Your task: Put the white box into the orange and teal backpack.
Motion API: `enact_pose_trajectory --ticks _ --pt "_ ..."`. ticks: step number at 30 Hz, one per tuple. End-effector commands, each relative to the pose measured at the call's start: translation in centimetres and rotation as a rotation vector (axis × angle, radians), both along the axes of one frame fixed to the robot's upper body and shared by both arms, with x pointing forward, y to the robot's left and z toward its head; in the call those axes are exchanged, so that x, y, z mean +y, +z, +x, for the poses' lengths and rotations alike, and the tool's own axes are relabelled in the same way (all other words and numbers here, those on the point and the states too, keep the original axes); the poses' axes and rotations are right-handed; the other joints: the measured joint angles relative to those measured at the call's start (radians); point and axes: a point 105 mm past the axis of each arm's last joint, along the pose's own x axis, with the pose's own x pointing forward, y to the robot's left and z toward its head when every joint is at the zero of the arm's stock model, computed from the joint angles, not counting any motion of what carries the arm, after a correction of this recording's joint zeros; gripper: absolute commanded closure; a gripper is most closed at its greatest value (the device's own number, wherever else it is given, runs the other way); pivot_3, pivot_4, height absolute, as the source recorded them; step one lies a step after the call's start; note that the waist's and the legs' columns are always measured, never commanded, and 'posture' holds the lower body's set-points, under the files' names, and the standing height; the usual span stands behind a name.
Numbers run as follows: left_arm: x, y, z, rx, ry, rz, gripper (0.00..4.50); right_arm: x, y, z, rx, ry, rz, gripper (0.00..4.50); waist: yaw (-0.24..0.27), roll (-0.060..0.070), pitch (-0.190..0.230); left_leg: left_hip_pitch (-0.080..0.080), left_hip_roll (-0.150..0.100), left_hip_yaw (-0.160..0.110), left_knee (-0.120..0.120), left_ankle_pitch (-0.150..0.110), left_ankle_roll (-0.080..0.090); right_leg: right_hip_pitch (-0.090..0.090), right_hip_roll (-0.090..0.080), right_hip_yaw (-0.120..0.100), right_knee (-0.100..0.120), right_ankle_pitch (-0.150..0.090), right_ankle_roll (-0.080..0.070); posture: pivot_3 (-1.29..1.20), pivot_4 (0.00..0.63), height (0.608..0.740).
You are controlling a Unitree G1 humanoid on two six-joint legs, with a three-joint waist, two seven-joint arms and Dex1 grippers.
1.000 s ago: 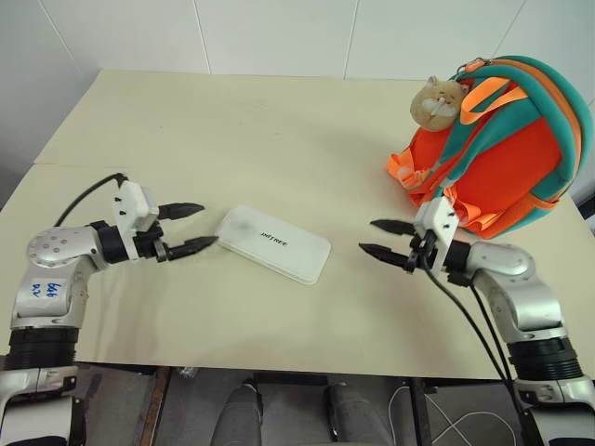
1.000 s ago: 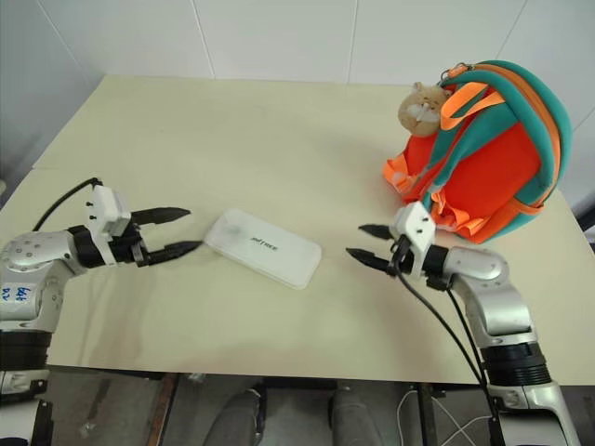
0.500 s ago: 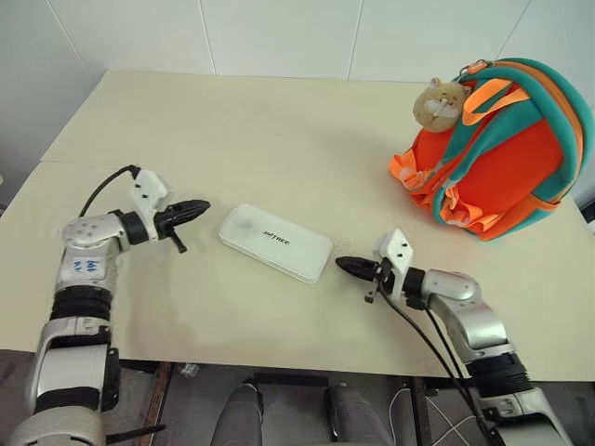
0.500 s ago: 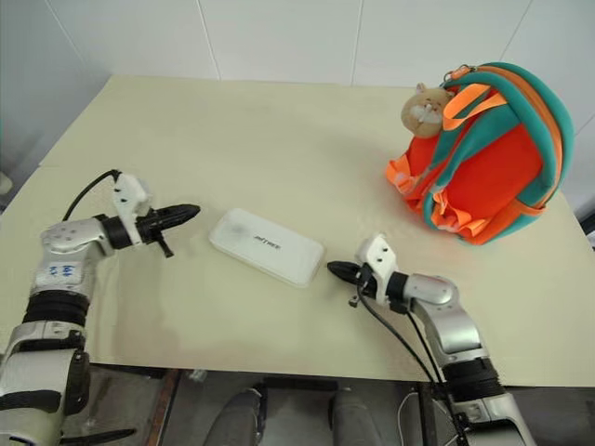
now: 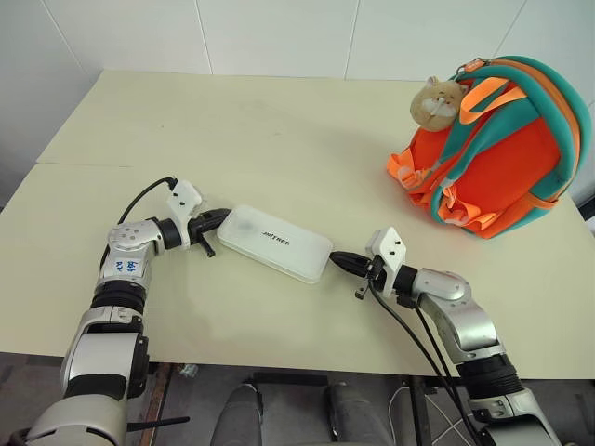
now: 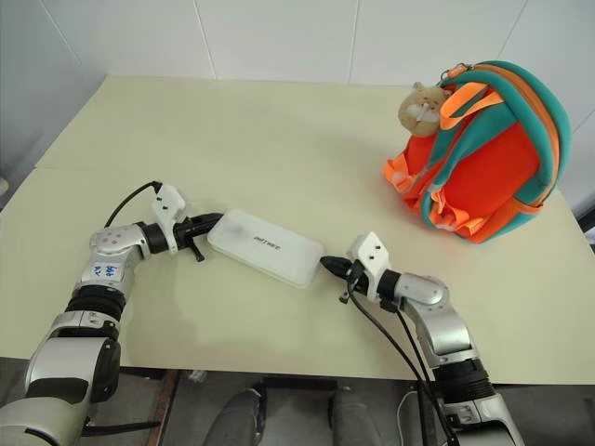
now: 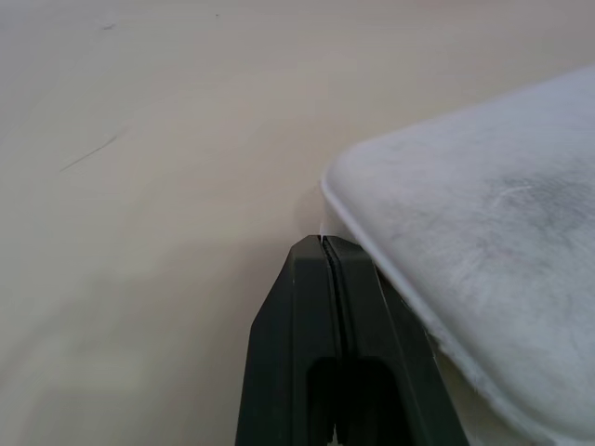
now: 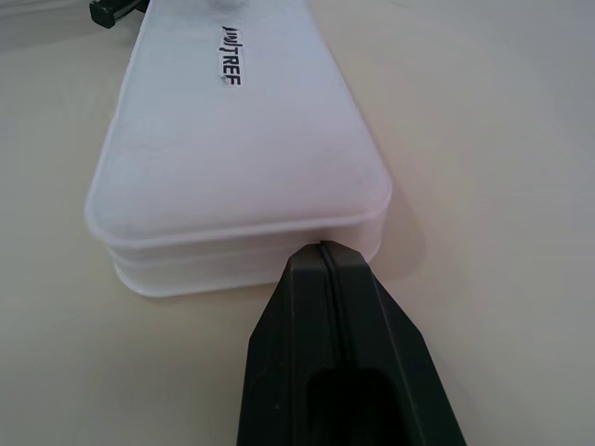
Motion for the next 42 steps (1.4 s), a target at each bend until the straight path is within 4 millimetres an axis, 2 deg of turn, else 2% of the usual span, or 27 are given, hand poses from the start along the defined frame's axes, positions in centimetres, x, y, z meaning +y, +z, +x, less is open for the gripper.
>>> enact_pose_trajectory --ticks 1,9,18,22,25,29,33,37,39,41,42 --pt "-1.7 1.0 -1.0 -0.026 -0.102 -0.03 4.47 -0.2 2.3 0.4 -0.069 0.019 0.014 4.5 0.0 0.0 0.0 0.0 0.0 0.0 0.0 0.0 0.0 0.0 0.0 0.0 0.0 0.0 0.0 0.0 0.15 0.74" --pt "-3.2 0.5 -3.1 0.002 -0.174 -0.054 4.47 -2.8 2.4 1.3 -0.063 -0.003 -0.047 4.5 0.001 0.0 0.0 0.0 0.0 0.0 0.0 0.0 0.0 0.0 0.0 0.0 0.0 0.0 0.0 0.0 0.15 0.74" --pt "-4.1 0.3 -4.1 0.029 -0.18 -0.076 4.47 -3.4 1.6 1.8 -0.05 -0.019 -0.063 4.5 0.0 0.0 0.0 0.001 0.0 0.0 0.0 0.0 0.0 0.001 0.0 0.0 0.0 0.0 0.0 0.0 0.15 0.74" --pt "-3.2 -0.2 -3.9 0.052 -0.128 -0.036 4.47 -3.5 1.3 1.4 -0.032 -0.012 -0.059 4.5 0.0 0.0 0.0 0.001 0.0 0.0 0.001 0.0 0.0 0.001 0.0 0.0 0.0 0.0 0.0 0.0 0.15 0.74" --pt "-2.4 -0.7 -3.5 0.083 -0.072 -0.017 4.5 -4.2 1.2 1.6 -0.029 -0.042 -0.077 3.94 -0.001 0.0 0.0 0.001 0.0 0.0 0.001 0.0 0.0 0.001 0.0 0.0 0.0 0.0 0.0 0.0 0.15 0.74" --pt "-1.2 -1.0 -2.8 0.084 -0.006 0.027 3.64 -5.8 1.5 2.3 -0.048 -0.105 -0.128 2.68 -0.001 0.0 0.0 0.001 0.0 0.0 0.001 0.0 0.0 0.001 0.0 0.0 0.0 0.0 0.0 0.0 0.15 0.74" --pt "0.2 -1.0 -2.8 0.15 0.026 -0.003 2.37 -8.4 2.4 3.3 -0.043 -0.203 -0.16 1.3 -0.001 0.0 0.0 0.001 0.0 0.0 0.001 0.0 0.0 0.001 0.0 0.0 0.0 0.0 0.0 0.0 0.15 0.74" --pt "1.2 -0.8 -3.4 0.242 0.027 -0.053 1.18 -10.2 3.4 3.2 -0.008 -0.235 -0.172 0.0 -0.002 0.0 0.0 0.001 0.0 0.0 0.0 0.0 0.0 0.001 0.0 0.0 0.0 0.0 0.0 0.0 0.15 0.74" --pt "1.0 -0.7 -4.6 0.338 -0.033 -0.095 0.55 -9.9 3.9 2.3 0.06 -0.176 -0.136 0.0 -0.004 0.0 0.0 0.001 0.0 0.0 -0.001 0.0 0.0 0.001 0.0 0.0 -0.001 0.0 0.0 0.0 0.15 0.74" --pt "1.3 0.2 -5.0 0.383 -0.054 -0.153 0.02 -8.5 4.6 0.2 0.157 -0.033 -0.1 0.0 -0.009 0.001 0.0 0.001 0.0 0.0 -0.001 0.0 0.0 0.0 0.0 0.0 -0.001 0.0 0.0 0.0 0.15 0.74" --pt "1.5 0.5 -5.1 0.408 -0.057 -0.176 0.02 -8.2 4.8 -0.4 0.192 -0.003 -0.091 0.0 -0.01 0.001 0.0 0.001 0.0 0.0 -0.002 0.0 0.0 0.001 0.0 0.0 -0.001 0.0 0.0 0.0 0.15 0.74"
